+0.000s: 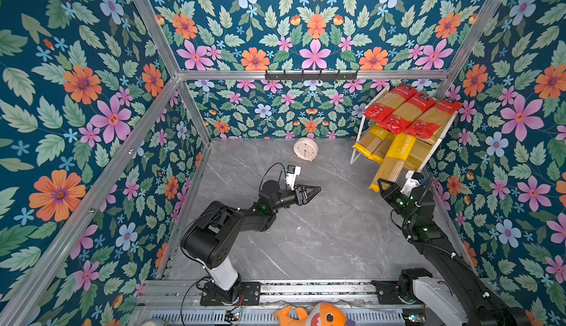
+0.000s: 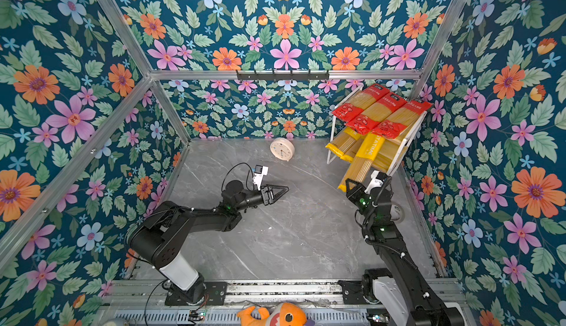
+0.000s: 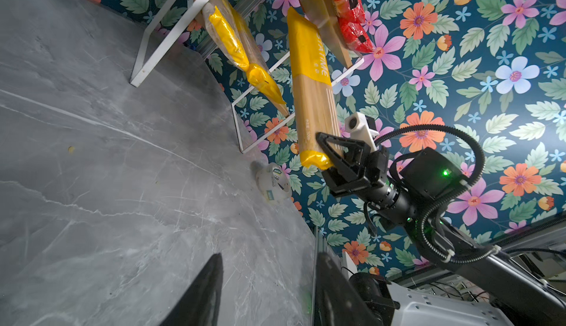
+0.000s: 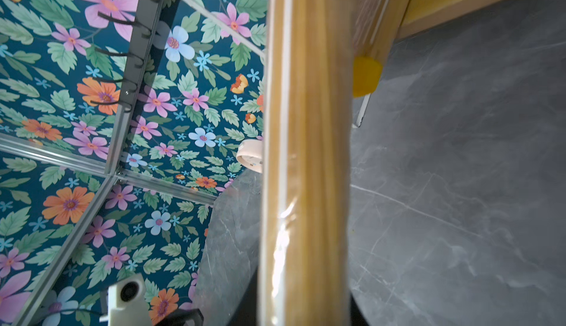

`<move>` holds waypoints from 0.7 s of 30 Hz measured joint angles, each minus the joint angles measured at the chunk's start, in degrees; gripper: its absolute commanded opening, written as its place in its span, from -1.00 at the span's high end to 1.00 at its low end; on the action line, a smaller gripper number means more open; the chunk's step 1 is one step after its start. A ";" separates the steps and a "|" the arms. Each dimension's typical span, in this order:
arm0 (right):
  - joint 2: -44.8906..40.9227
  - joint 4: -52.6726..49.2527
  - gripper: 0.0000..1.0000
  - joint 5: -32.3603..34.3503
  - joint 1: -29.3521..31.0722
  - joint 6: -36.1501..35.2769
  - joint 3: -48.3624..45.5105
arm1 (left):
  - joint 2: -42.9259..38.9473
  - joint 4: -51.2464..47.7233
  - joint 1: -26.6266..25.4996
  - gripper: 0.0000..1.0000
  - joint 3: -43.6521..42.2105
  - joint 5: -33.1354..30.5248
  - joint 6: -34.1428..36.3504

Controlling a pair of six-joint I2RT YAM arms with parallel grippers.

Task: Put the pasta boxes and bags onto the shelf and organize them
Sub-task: 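Carry the yellow pack with the right gripper onto the lower shelf tier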

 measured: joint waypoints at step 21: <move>18.69 2.54 0.71 -3.34 -8.55 2.12 10.34 | 0.74 -0.31 -0.42 -0.03 -1.36 -1.55 1.60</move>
